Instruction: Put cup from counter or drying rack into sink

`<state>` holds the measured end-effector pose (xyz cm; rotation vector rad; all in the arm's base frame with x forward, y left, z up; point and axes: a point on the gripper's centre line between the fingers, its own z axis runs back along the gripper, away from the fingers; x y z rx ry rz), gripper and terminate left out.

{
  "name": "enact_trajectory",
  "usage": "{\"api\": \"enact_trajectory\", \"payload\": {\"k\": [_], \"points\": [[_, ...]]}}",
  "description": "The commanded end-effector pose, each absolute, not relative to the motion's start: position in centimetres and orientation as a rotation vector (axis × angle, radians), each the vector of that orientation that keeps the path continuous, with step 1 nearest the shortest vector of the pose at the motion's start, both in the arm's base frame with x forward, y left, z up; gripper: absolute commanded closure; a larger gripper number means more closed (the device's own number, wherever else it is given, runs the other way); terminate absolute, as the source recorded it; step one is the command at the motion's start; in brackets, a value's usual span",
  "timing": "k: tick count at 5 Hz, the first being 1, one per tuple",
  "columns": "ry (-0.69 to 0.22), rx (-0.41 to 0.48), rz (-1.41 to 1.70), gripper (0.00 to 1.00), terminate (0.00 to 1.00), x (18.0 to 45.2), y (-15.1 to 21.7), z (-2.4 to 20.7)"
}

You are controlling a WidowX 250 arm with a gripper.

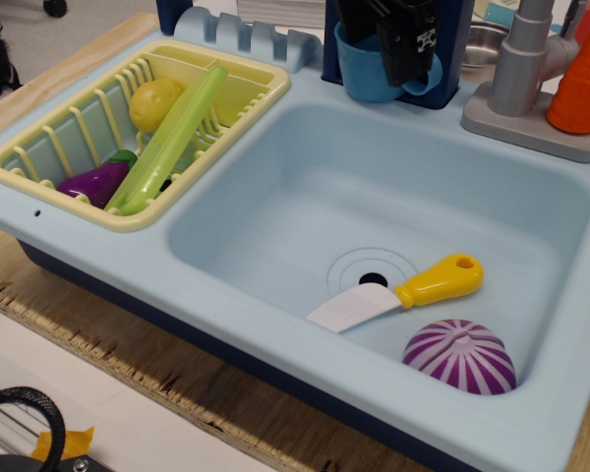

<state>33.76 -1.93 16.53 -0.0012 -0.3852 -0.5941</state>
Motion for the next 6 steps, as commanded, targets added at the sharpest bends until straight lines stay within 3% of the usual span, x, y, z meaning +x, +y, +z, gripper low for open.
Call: {"api": "enact_trajectory", "payload": {"k": [1, 3, 4, 6], "points": [[-0.345, 0.005, -0.557, 1.0, 0.0, 34.2, -1.6, 16.0], [-0.303, 0.016, -0.506, 1.0, 0.0, 33.1, -2.3, 16.7], [-0.293, 0.057, -0.402, 1.0, 0.0, 30.6, -2.5, 17.7], [-0.323, 0.078, -0.16, 1.0, 0.0, 26.0, -1.9, 16.2]]}}
